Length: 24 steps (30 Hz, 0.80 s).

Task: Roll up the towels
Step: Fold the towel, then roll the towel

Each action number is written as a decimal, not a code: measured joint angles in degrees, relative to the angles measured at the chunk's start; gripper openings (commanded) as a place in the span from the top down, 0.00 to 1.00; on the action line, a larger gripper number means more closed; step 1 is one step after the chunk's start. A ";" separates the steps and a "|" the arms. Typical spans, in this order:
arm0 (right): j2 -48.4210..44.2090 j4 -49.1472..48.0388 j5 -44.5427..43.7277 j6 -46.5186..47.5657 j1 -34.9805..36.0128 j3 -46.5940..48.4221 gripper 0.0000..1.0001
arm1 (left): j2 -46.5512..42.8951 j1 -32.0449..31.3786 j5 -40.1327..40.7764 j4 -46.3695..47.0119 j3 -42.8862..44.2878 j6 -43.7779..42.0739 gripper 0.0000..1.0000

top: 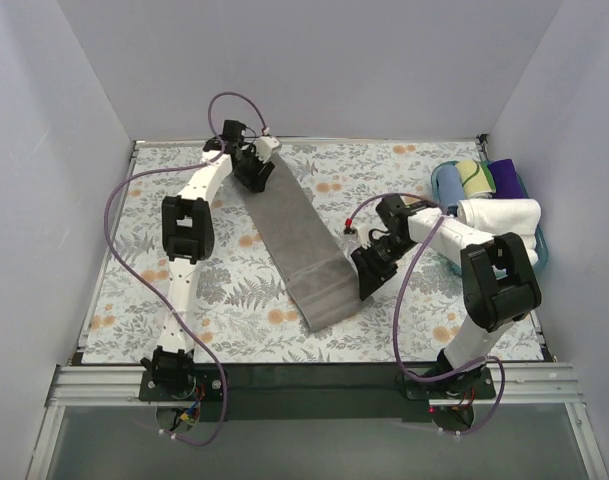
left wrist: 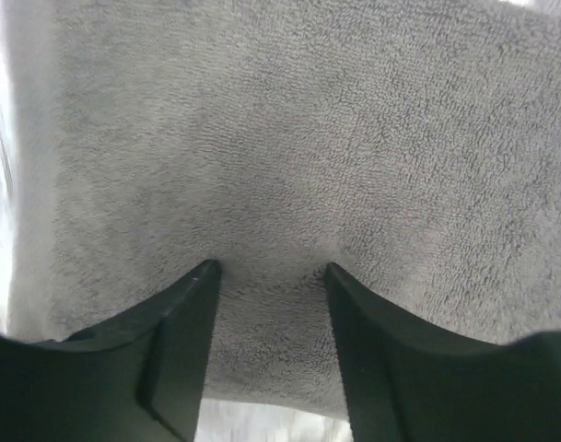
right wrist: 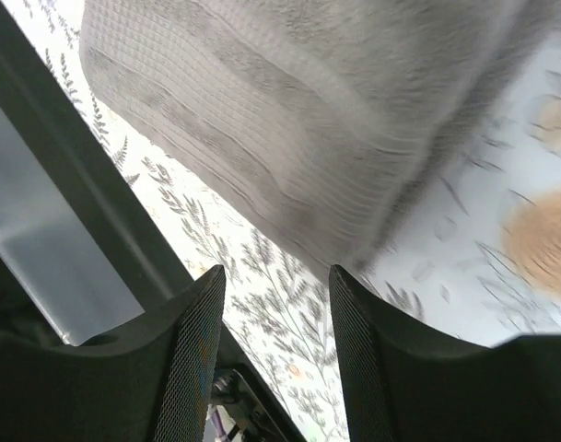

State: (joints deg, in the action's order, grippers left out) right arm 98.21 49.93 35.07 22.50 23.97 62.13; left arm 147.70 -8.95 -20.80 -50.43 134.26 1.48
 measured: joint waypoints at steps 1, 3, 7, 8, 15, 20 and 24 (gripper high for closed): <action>-0.90 0.13 -0.37 -0.02 -0.61 0.20 0.53 | 1.36 -1.33 0.00 2.12 1.92 0.24 0.42; -2.29 0.57 -1.44 -0.04 -1.75 1.11 0.53 | 1.18 -3.08 -0.17 6.88 0.22 0.81 0.39; -1.31 0.50 -4.72 -0.44 -2.14 3.13 0.57 | -7.87 -3.13 -1.09 14.64 -15.23 1.86 0.41; -0.28 0.35 -5.22 -0.85 -2.14 3.43 0.57 | -10.56 -2.86 -1.22 14.75 -18.84 2.23 0.42; 11.34 0.24 -4.70 -3.41 -2.10 7.19 0.60 | -25.11 -3.63 -1.95 15.13 -36.44 4.55 0.46; 12.63 0.81 -3.54 -4.59 -2.21 7.96 0.65 | -27.43 -8.17 -4.28 15.13 -45.57 6.97 0.54; 14.05 0.81 -0.92 -5.22 -2.12 7.85 0.69 | -27.23 -11.98 -4.02 17.14 -46.71 8.79 0.58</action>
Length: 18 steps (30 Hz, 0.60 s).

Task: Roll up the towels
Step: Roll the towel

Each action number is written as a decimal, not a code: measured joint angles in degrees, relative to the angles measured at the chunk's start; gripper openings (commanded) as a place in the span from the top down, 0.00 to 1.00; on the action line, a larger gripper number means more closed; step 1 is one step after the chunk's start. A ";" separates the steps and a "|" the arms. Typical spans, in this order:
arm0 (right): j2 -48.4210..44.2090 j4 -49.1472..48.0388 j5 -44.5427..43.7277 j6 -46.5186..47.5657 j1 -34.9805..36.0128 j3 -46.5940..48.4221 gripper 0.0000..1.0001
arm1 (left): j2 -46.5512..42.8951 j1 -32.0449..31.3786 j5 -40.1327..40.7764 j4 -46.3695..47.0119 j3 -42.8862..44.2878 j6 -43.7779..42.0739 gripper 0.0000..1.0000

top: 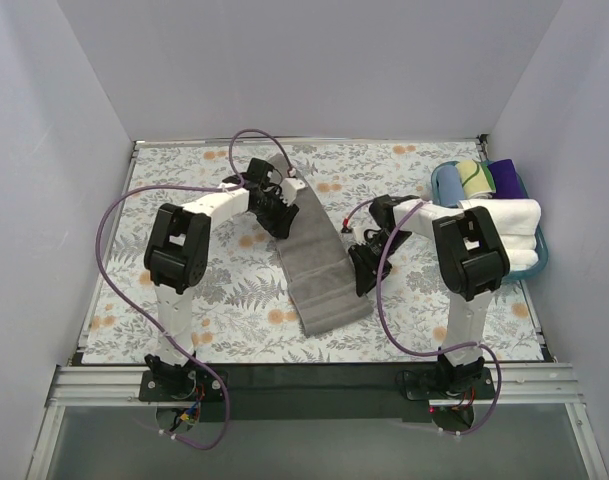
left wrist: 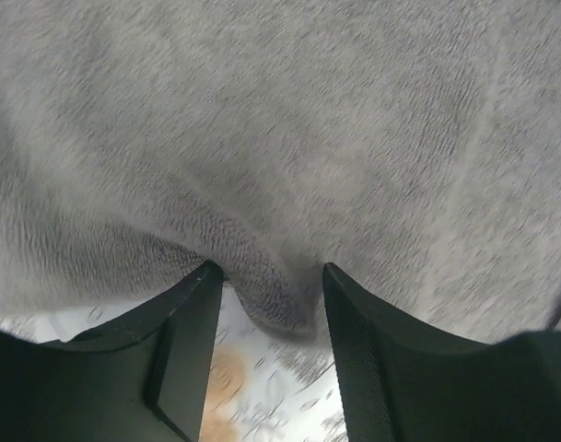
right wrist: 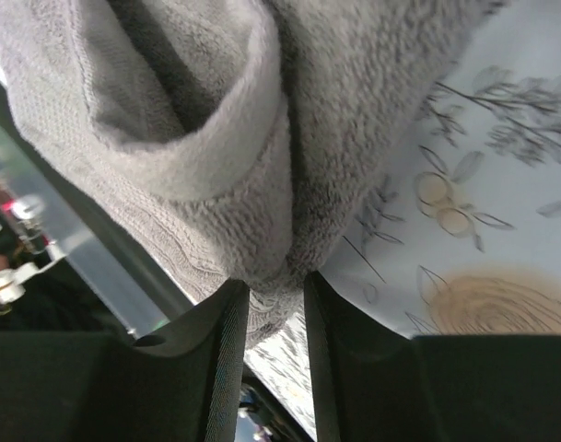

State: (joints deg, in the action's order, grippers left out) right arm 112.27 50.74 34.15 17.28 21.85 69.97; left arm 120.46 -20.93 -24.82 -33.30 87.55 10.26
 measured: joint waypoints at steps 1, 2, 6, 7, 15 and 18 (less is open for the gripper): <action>0.37 0.02 0.85 -0.26 0.09 -0.11 0.69 | 0.24 -1.01 0.39 0.50 0.02 0.48 0.64; 0.66 -0.04 1.92 -0.61 0.26 -0.35 0.69 | 0.39 -1.57 0.87 0.70 0.24 0.90 0.67; 1.73 -0.76 5.81 -2.23 1.64 -1.53 0.69 | 4.17 -2.45 3.41 -1.03 6.12 1.31 0.71; 2.16 -0.98 6.71 -2.60 2.08 -1.53 0.69 | 5.22 -2.29 4.04 -1.22 7.67 1.27 0.73; 5.68 -2.43 12.74 -4.31 3.67 0.59 0.66 | 14.16 1.97 6.84 -4.76 22.62 -0.20 0.55; 5.68 -2.38 12.94 -4.74 3.65 0.98 0.61 | 14.19 4.31 5.95 -5.75 23.08 -1.05 0.25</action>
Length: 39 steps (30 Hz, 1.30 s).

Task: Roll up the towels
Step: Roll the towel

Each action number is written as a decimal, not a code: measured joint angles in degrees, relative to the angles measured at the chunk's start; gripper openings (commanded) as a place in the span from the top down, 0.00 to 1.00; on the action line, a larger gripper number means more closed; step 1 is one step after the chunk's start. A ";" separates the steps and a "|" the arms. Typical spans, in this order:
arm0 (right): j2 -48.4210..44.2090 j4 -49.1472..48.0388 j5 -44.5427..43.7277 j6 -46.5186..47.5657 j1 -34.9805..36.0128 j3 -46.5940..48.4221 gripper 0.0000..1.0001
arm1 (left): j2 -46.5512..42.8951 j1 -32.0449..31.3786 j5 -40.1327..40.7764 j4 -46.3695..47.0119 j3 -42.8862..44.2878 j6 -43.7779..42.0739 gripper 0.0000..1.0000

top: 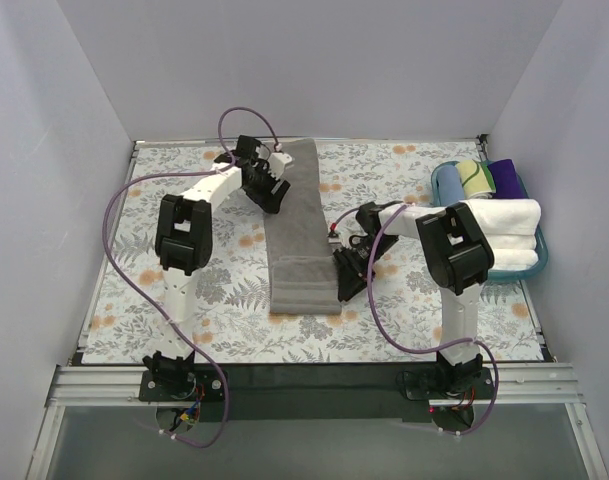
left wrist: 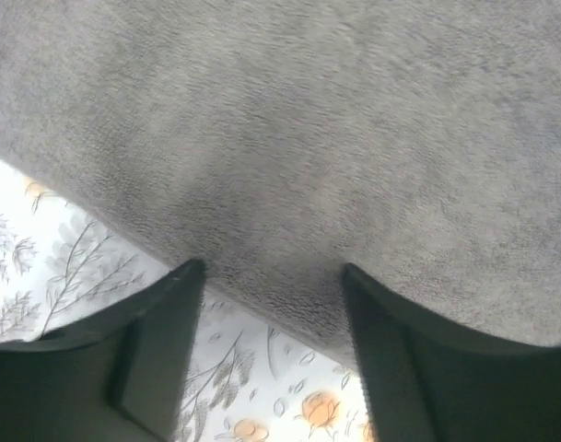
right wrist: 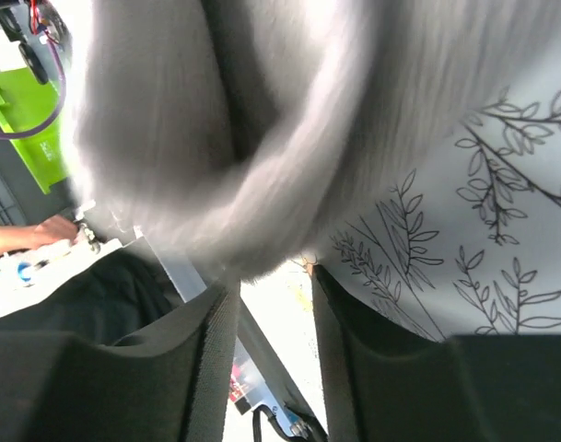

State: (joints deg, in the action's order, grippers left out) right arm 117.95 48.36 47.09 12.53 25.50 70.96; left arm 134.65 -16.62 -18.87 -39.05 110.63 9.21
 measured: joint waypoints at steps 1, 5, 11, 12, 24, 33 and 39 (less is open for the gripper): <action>-0.20 0.13 -0.02 -0.09 -0.02 0.09 0.60 | -0.57 0.61 -0.70 0.31 -0.81 -0.57 0.18; -2.93 -0.33 -2.25 0.72 -0.42 0.13 0.56 | -7.04 2.47 -3.63 1.68 -10.45 -0.37 0.02; -16.06 -3.63 -4.09 2.80 -1.88 0.09 0.52 | -24.76 3.08 -10.64 4.00 -20.85 -0.02 0.02; -18.36 -4.42 -3.93 2.82 -1.88 0.46 0.55 | -28.63 3.04 -12.20 4.81 -22.23 -0.26 0.02; -5.01 -12.92 -0.68 -0.33 3.91 6.97 0.80 | -60.63 -16.87 -13.33 3.61 -57.27 -17.88 0.36; 1.70 -16.39 -0.09 -3.41 5.49 6.32 0.83 | -60.98 -38.18 5.86 13.29 -68.41 -22.60 0.40; 1.70 -17.07 0.33 -3.87 5.31 5.92 0.83 | -55.15 -39.47 9.46 19.15 -70.49 -22.08 0.53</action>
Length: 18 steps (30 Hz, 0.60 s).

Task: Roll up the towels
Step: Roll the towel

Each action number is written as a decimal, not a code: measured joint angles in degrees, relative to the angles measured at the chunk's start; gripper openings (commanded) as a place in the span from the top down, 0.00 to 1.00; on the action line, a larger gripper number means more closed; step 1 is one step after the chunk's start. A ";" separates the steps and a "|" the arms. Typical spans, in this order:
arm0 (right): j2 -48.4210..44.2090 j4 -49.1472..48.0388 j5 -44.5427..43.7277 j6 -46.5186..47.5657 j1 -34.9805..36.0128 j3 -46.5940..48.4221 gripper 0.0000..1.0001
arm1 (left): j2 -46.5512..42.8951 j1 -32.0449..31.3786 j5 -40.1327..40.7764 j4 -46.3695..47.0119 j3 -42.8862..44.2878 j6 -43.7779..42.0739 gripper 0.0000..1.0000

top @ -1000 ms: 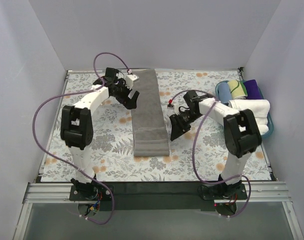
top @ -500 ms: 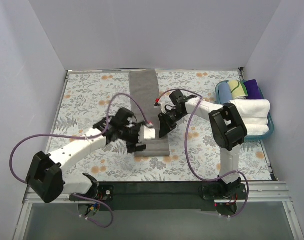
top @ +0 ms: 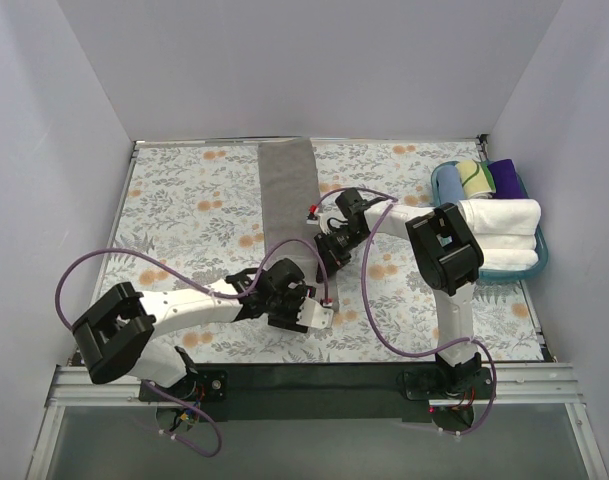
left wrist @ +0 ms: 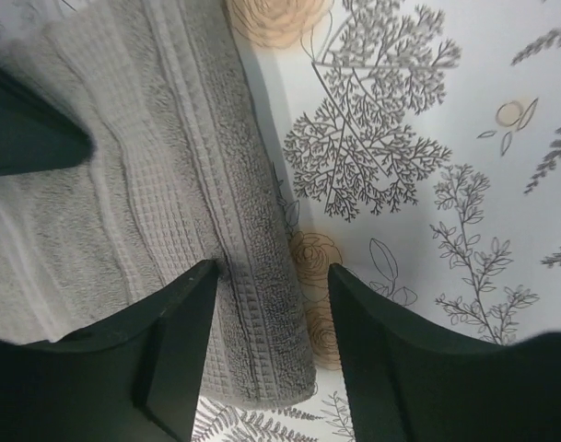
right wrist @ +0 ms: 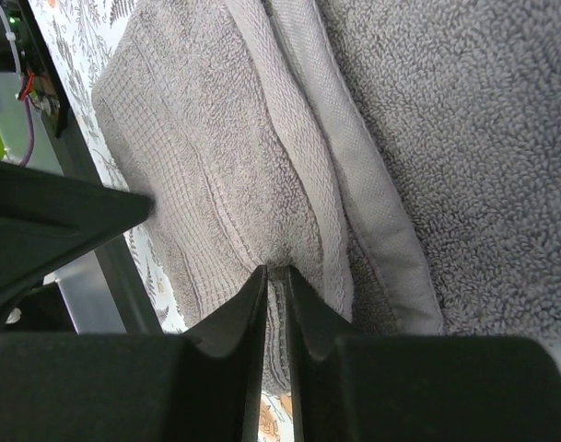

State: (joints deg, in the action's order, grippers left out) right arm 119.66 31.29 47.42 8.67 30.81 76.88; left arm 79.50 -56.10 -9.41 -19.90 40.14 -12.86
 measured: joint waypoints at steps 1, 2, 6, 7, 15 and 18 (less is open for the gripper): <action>0.00 -0.15 0.11 0.00 0.00 -0.11 0.83 | 0.83 -0.02 0.24 0.57 -0.24 -0.15 0.58; 0.00 -0.24 0.26 -0.02 -0.04 -0.22 0.83 | 1.86 0.00 0.72 0.98 -0.48 -0.13 0.63; -0.02 -1.20 1.18 -0.02 -0.13 -0.98 0.85 | 4.13 -0.07 1.95 2.84 -0.57 -0.13 0.99; -0.04 -1.44 1.27 0.04 -0.13 -1.22 0.85 | 4.42 -0.07 1.92 2.38 -0.07 0.13 1.00; -3.89 -2.58 2.54 1.33 0.92 -8.00 0.87 | 4.61 2.54 -13.38 -10.21 7.21 3.78 1.00; -5.44 -2.29 2.40 2.21 1.31 -10.01 0.87 | 5.53 6.47 -20.98 -15.30 10.93 5.14 1.00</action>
State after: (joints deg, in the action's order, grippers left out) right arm 114.21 28.99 49.82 10.87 32.12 66.87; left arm 85.03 -49.63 -30.39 -35.20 51.07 -7.73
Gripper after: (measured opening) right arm 0.127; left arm 0.032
